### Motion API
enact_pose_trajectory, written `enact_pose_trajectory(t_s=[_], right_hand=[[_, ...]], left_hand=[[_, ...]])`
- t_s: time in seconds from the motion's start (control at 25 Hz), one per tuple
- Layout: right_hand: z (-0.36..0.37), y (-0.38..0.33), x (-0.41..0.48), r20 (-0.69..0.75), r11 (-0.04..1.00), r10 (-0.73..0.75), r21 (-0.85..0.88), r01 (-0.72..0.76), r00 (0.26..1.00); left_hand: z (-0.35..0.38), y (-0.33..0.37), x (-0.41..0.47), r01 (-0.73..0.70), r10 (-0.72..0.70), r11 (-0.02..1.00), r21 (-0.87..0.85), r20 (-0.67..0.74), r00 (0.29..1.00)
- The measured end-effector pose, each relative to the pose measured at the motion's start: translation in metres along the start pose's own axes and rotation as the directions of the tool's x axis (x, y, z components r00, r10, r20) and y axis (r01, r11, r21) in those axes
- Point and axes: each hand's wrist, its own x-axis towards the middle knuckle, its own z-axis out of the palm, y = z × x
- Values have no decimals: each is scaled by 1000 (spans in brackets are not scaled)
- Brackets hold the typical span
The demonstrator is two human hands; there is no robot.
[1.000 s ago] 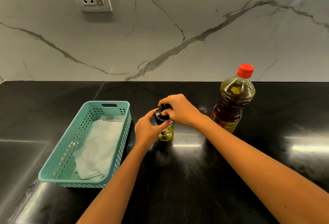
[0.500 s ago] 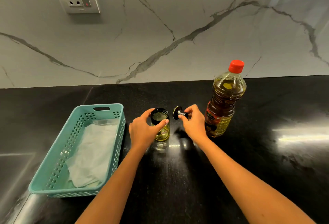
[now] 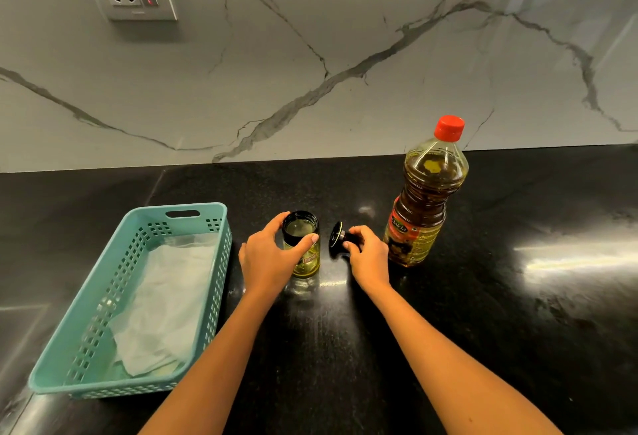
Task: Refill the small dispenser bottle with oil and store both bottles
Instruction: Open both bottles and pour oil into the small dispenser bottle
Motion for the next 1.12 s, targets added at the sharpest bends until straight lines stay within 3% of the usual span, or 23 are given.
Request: enact_pose_trajectory(t_s=[0.16, 0.28, 0.36, 0.48, 0.6, 0.64, 0.72, 0.84, 1.12], right_hand=[[-12, -10, -4, 24, 999, -36, 17, 35, 999], [-36, -40, -15, 14, 975, -220, 22, 219, 975], [-61, -70, -23, -19, 909, -416, 15, 416, 909], [-112, -120, -23, -121, 742, -670, -102, 663, 732], [-164, -151, -2, -183, 639, -757, -410, 652, 627], [-179, -154, 8, -177, 631, -744, -504, 590, 644], [-200, -151, 29, -128, 654, -648, -599, 462, 751], [-210, -142, 45, 2, 700, -491, -595, 396, 871], [-210, -142, 56, 75, 738, -481, -503, 450, 873]], left_hand=[[-1, 5, 1, 27, -26, 999, -39, 26, 999], [-4, 11, 1, 25, -20, 998, -57, 76, 997], [-7, 23, 1, -35, 37, 999, -34, 50, 998], [-9, 59, 10, -243, 243, 970, 11, -25, 970], [0, 107, 17, -386, 388, 921, -52, 21, 922], [6, 123, 19, -408, 413, 910, -77, 60, 909], [20, 152, 23, -426, 439, 898, -112, 147, 886], [44, 182, 26, -410, 432, 902, -139, 235, 871], [63, 187, 28, -379, 422, 899, -218, 210, 882]])
